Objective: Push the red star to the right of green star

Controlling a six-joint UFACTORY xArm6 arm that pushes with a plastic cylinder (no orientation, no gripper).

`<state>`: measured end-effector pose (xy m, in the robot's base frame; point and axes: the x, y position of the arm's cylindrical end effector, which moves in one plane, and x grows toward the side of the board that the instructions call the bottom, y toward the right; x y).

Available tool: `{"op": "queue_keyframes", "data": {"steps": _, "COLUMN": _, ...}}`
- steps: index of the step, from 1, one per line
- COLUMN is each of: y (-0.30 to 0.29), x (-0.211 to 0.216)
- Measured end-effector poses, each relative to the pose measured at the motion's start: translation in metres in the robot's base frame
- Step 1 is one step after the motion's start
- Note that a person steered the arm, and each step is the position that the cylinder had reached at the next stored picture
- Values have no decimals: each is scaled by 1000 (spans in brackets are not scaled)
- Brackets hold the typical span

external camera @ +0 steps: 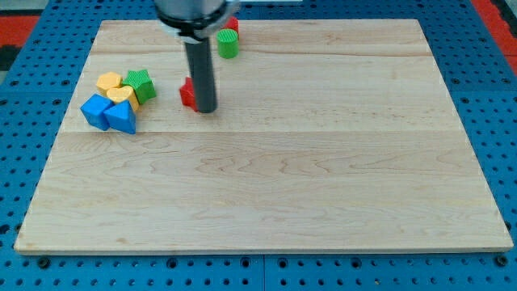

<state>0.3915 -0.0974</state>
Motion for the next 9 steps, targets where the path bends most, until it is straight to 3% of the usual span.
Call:
{"op": "queue_keyframes", "data": {"steps": 1, "y": -35, "x": -11}}
{"op": "queue_keyframes", "data": {"steps": 2, "y": -3, "x": -15}}
{"op": "queue_keyframes", "data": {"steps": 3, "y": 45, "x": -45}}
{"op": "queue_keyframes", "data": {"steps": 5, "y": 24, "x": -97}}
{"op": "queue_keyframes", "data": {"steps": 9, "y": -6, "x": -57}}
